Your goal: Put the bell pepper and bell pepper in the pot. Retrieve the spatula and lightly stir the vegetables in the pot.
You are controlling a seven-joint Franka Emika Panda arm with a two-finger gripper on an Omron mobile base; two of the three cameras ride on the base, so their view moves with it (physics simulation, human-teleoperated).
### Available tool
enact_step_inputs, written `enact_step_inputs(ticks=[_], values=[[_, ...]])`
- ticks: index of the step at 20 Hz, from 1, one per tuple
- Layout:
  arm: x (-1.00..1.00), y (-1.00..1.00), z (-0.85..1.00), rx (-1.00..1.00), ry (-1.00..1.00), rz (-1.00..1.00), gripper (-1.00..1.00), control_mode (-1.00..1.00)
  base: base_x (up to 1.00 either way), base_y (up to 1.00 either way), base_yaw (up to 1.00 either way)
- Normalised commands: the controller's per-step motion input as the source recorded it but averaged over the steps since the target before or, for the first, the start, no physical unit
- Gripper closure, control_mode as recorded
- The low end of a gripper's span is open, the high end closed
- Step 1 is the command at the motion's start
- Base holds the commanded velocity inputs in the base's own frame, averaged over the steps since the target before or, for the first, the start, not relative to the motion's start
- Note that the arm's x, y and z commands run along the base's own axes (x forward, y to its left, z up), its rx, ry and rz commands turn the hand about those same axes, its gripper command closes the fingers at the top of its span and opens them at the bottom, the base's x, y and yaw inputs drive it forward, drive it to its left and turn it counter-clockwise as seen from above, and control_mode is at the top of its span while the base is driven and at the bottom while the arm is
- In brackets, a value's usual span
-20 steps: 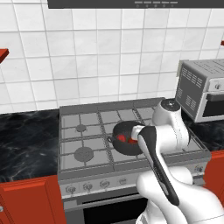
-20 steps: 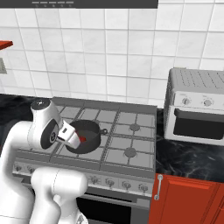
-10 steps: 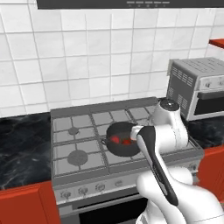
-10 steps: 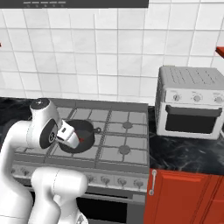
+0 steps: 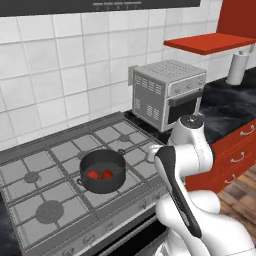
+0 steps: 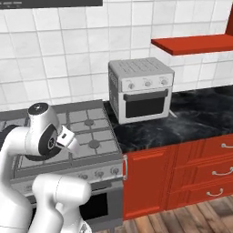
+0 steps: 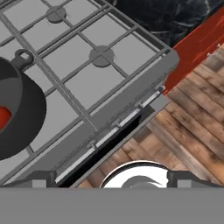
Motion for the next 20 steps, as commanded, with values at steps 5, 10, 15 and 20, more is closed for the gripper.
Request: enact_step_inputs(ticks=[5, 10, 15, 20], values=[[0.00, 0.00, 0.00, 0.00, 0.00, 0.00, -1.00, 1.00, 0.06, -0.20, -0.11], [0.00, 0.00, 0.00, 0.00, 0.00, 0.00, -1.00, 1.00, 0.08, -0.73, 0.08], [0.00, 0.00, 0.00, 0.00, 0.00, 0.00, -1.00, 1.00, 0.18, -0.77, 0.18], [0.00, 0.00, 0.00, 0.00, 0.00, 0.00, -1.00, 1.00, 0.16, -0.83, 0.21]])
